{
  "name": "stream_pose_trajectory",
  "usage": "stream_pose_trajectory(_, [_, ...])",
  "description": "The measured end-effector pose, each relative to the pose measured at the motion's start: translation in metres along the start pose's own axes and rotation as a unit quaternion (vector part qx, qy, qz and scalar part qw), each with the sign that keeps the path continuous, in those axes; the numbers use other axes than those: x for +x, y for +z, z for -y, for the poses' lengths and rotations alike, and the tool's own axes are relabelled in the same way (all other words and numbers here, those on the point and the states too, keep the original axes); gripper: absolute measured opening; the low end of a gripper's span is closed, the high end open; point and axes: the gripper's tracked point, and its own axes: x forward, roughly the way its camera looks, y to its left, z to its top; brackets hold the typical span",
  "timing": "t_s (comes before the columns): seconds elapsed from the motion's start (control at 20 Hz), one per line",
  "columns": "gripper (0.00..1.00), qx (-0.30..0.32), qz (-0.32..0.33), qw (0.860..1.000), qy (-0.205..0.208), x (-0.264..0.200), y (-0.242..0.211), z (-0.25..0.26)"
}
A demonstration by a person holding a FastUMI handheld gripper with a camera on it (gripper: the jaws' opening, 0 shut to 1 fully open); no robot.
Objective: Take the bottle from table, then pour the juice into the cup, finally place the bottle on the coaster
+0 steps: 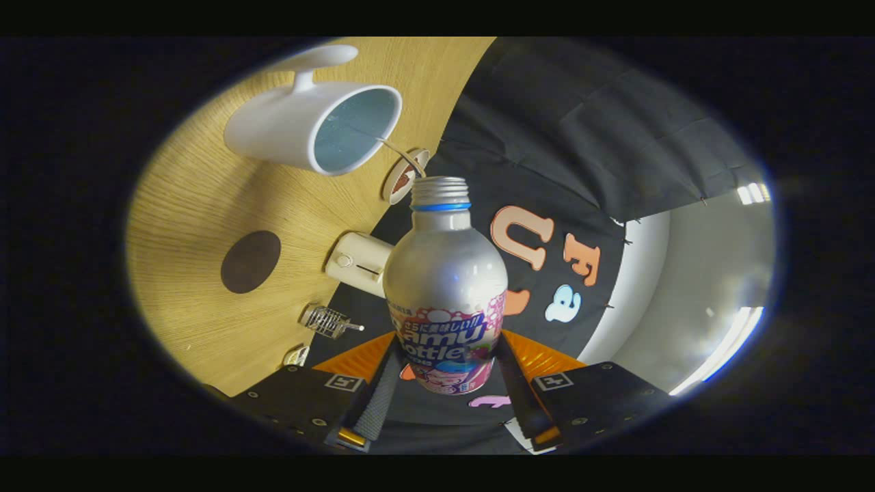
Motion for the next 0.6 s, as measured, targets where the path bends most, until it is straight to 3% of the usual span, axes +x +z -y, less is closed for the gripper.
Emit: stream_pose_trajectory(0.6, [0.75, -0.008, 0.017, 1.000, 0.015, 0.0009, 0.0061, -0.0019])
